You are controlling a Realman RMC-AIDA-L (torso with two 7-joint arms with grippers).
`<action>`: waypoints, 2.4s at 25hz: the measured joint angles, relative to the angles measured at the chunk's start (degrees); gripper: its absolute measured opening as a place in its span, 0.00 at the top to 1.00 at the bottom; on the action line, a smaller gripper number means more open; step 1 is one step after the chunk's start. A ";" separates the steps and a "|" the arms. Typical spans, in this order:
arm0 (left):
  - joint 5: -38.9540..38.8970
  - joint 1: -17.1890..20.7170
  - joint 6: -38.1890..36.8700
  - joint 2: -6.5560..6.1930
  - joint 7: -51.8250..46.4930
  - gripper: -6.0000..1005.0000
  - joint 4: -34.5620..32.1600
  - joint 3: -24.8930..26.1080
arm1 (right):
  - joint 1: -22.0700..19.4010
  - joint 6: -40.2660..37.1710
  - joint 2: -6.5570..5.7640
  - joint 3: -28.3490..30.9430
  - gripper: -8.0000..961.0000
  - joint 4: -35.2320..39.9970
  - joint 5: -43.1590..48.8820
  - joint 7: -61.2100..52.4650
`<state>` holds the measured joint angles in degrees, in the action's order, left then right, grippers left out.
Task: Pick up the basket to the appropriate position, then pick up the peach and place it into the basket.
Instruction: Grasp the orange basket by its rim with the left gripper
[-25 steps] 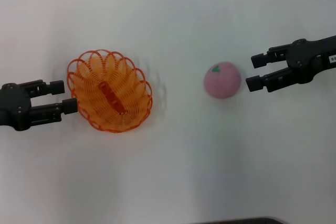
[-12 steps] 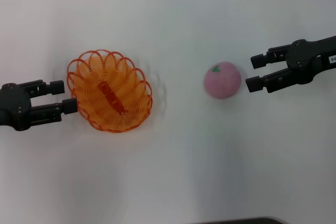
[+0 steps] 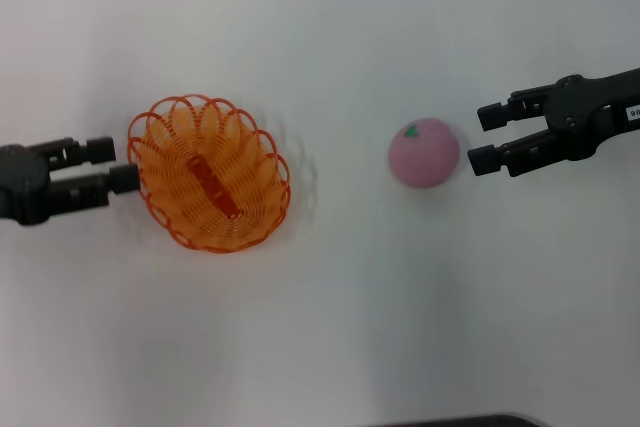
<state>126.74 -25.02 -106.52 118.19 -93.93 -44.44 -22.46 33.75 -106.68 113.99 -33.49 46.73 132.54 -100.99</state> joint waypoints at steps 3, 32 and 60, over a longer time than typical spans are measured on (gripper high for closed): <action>-1.40 -0.59 -0.35 -0.29 -3.02 0.24 0.03 0.91 | 0.00 -0.01 0.00 0.00 0.02 -0.05 0.00 0.00; 4.10 -10.71 19.76 0.26 -33.49 0.24 -16.90 -23.19 | 0.10 0.18 0.09 0.19 0.02 -0.03 -0.06 0.00; 36.89 -25.08 32.83 4.69 -43.72 0.24 -4.50 -40.93 | 0.20 0.34 0.21 0.00 0.02 -0.33 -0.29 0.05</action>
<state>163.63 -50.10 -73.68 122.88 -137.65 -48.94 -63.39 33.95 -106.33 114.21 -33.49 46.41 132.24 -100.94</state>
